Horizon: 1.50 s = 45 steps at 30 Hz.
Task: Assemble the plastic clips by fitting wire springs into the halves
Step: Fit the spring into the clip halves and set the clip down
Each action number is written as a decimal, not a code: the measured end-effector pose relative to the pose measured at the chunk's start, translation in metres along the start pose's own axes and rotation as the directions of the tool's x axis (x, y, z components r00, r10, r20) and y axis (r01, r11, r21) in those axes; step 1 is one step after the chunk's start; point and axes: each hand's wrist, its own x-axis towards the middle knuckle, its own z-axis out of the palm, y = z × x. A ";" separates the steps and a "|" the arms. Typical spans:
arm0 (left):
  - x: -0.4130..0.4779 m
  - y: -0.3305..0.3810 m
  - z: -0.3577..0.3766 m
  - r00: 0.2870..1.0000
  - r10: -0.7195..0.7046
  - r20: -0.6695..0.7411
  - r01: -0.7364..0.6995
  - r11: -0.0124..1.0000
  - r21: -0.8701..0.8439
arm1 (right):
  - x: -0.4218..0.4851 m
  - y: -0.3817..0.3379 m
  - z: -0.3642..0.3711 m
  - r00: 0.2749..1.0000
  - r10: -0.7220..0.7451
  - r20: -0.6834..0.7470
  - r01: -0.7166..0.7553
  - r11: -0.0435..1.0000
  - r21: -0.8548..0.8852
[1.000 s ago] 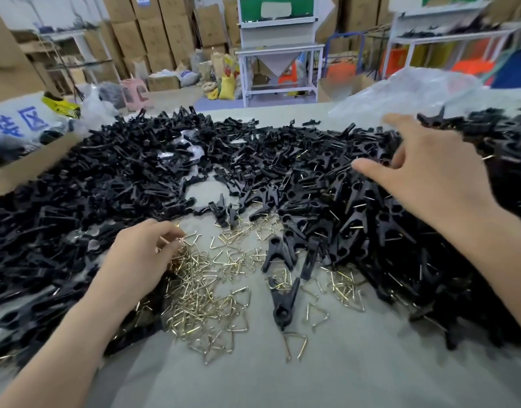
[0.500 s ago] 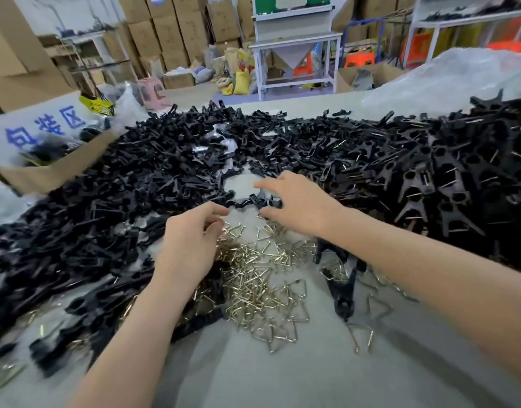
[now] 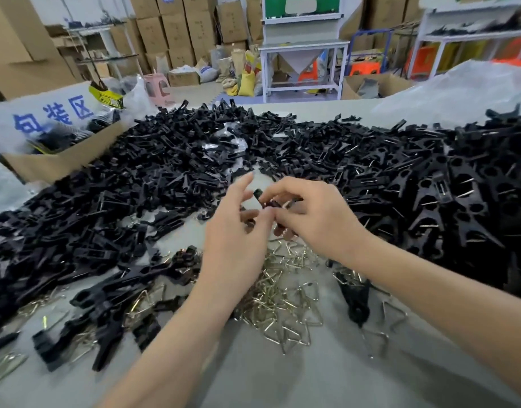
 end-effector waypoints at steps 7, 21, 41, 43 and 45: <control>-0.019 0.004 0.022 0.992 -0.041 0.116 0.069 0.965 -0.253 | -0.041 0.006 -0.018 0.950 0.313 0.007 -0.273 0.816 0.509; -0.028 0.009 0.028 0.976 -0.091 0.198 0.163 0.908 -0.385 | -0.055 0.017 -0.021 0.897 0.438 -0.056 -0.284 0.668 0.688; -0.019 0.002 0.021 0.943 -0.144 0.299 0.274 0.844 -0.461 | -0.050 0.007 -0.045 0.996 0.082 -0.038 -0.066 0.946 0.317; -0.020 0.003 0.022 0.939 -0.145 0.311 0.285 0.835 -0.470 | -0.050 0.007 -0.045 0.995 0.084 -0.050 -0.063 0.942 0.329; -0.020 0.004 0.022 0.937 -0.140 0.320 0.286 0.834 -0.473 | -0.051 0.005 -0.047 0.997 0.050 -0.050 -0.035 0.961 0.273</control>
